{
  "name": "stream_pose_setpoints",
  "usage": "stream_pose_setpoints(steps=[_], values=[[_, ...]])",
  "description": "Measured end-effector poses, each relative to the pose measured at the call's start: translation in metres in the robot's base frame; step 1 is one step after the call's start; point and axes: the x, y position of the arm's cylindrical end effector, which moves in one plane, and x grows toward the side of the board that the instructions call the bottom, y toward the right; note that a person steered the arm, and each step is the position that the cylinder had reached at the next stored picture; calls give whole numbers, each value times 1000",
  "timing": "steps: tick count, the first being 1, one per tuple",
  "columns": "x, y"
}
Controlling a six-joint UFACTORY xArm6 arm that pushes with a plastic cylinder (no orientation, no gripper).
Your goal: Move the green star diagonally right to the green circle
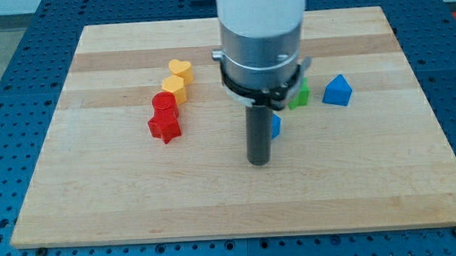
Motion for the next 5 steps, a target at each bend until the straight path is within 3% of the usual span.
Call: stream_pose_setpoints(steps=[2,5], values=[[-15,26],[-33,-3]])
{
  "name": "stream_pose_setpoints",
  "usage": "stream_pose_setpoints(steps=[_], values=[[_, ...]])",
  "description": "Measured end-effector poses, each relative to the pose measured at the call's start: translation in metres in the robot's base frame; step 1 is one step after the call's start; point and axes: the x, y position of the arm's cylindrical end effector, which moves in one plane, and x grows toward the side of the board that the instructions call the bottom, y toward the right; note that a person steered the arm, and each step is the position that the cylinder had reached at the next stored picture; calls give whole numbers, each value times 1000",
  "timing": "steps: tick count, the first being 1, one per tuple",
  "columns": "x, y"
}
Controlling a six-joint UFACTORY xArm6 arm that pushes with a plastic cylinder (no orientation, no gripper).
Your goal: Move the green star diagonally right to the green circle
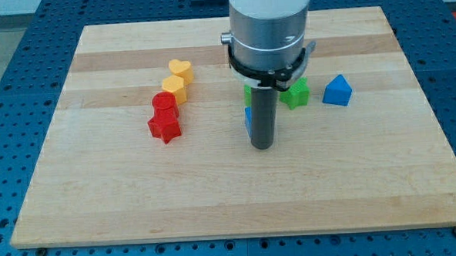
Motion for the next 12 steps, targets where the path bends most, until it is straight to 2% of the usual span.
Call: stream_pose_setpoints(steps=[3,7,9,12], values=[[-23,0],[-30,5],[-36,61],[-97,69]])
